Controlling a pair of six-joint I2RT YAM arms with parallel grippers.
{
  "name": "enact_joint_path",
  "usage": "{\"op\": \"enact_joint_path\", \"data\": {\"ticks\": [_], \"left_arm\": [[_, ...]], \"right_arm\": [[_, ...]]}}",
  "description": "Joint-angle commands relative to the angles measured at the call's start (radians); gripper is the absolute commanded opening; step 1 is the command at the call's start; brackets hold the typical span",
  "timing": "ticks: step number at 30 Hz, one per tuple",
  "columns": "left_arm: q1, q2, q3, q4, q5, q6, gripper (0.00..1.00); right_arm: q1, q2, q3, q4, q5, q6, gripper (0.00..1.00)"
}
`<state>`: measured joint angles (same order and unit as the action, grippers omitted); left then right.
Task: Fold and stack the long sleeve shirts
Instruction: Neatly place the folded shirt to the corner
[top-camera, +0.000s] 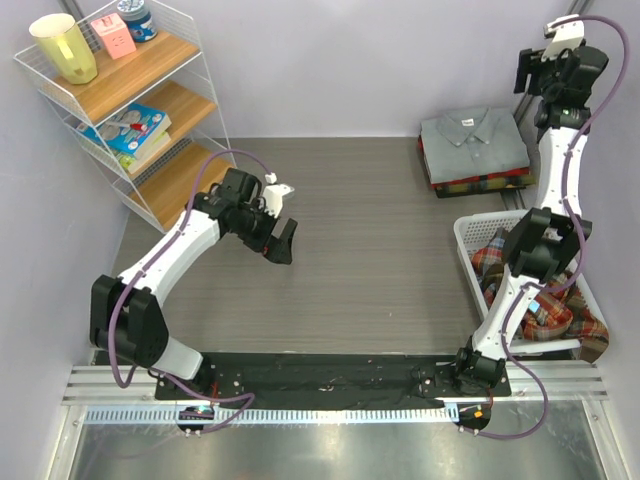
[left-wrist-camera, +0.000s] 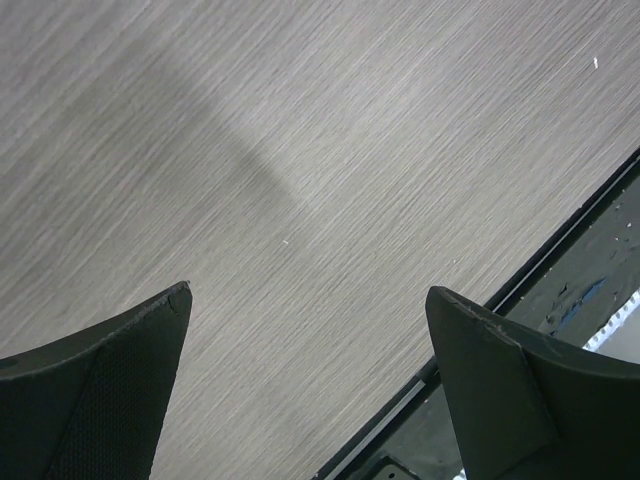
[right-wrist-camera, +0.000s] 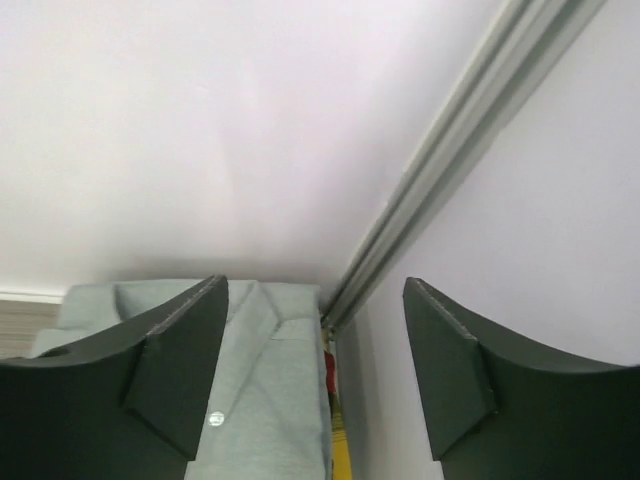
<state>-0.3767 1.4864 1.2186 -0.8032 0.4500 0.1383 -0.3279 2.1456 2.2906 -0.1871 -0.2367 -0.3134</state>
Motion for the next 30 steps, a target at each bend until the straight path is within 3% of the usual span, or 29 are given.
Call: {"op": "enact_joint_path", "data": {"ticks": [1, 5, 15, 19, 26, 30], "left_arm": [[0.002, -0.037, 0.033, 0.021, 0.013, -0.003, 1.0], [0.012, -0.044, 0.0, 0.019, 0.015, 0.007, 1.0], [0.064, -0.015, -0.027, -0.004, 0.029, 0.007, 1.0], [0.074, -0.006, -0.016, -0.014, 0.035, -0.005, 1.0], [0.09, -0.047, -0.013, 0.002, 0.03, -0.035, 1.0], [0.105, -0.052, 0.065, 0.013, 0.001, -0.077, 1.0]], "right_arm": [[0.006, -0.018, -0.124, -0.005, -0.017, 0.062, 0.58], [0.006, 0.058, -0.144, 0.012, 0.007, -0.004, 0.35], [0.006, 0.249, -0.193, 0.138, 0.209, -0.173, 0.22], [-0.006, 0.295, -0.223, 0.178, 0.304, -0.213, 0.22], [-0.051, 0.218, -0.249, 0.225, 0.287, -0.204, 0.32], [-0.062, 0.125, -0.207, 0.193, 0.257, -0.153, 0.5]]}}
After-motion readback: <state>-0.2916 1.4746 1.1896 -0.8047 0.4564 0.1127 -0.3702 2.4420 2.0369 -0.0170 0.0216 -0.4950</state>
